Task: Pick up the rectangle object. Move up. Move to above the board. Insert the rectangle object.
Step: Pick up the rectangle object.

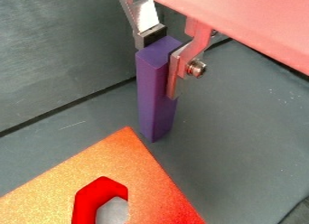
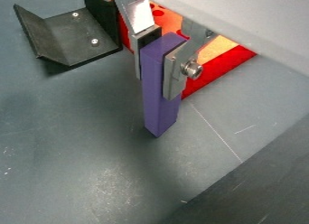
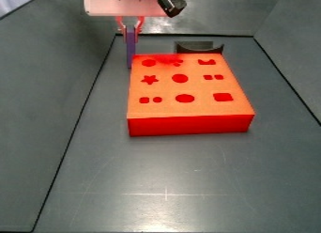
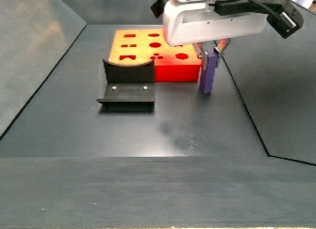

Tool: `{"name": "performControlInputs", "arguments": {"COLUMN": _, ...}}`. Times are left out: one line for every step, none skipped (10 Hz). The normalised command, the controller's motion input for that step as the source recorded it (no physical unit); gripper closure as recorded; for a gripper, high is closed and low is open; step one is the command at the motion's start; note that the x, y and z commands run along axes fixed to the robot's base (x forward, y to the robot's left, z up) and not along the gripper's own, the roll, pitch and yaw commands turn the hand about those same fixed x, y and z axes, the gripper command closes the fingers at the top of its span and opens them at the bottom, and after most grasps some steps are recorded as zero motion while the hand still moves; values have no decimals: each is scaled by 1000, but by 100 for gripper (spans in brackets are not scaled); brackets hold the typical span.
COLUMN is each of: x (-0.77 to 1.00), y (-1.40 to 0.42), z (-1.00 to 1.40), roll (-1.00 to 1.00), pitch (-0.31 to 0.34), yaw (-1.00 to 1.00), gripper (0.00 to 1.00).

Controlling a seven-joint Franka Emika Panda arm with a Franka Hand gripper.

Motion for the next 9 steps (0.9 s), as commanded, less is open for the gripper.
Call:
{"name": "performControlInputs", "arguments": {"x": 0, "y": 0, "z": 0, "roll": 0, "pitch": 0, "yaw": 0, "gripper": 100}}
{"name": "performControlInputs", "arguments": {"x": 0, "y": 0, "z": 0, "roll": 0, "pitch": 0, "yaw": 0, "gripper": 100}}
{"name": "performControlInputs", "arguments": {"x": 0, "y": 0, "z": 0, "roll": 0, "pitch": 0, "yaw": 0, "gripper": 100}}
{"name": "performControlInputs", "arguments": {"x": 0, "y": 0, "z": 0, "roll": 0, "pitch": 0, "yaw": 0, "gripper": 100}}
{"name": "performControlInputs", "arguments": {"x": 0, "y": 0, "z": 0, "roll": 0, "pitch": 0, "yaw": 0, "gripper": 100}}
{"name": "performControlInputs", "arguments": {"x": 0, "y": 0, "z": 0, "roll": 0, "pitch": 0, "yaw": 0, "gripper": 100}}
{"name": "performControlInputs", "arguments": {"x": 0, "y": 0, "z": 0, "roll": 0, "pitch": 0, "yaw": 0, "gripper": 100}}
{"name": "performControlInputs", "arguments": {"x": 0, "y": 0, "z": 0, "roll": 0, "pitch": 0, "yaw": 0, "gripper": 100}}
{"name": "performControlInputs", "arguments": {"x": 0, "y": 0, "z": 0, "roll": 0, "pitch": 0, "yaw": 0, "gripper": 100}}
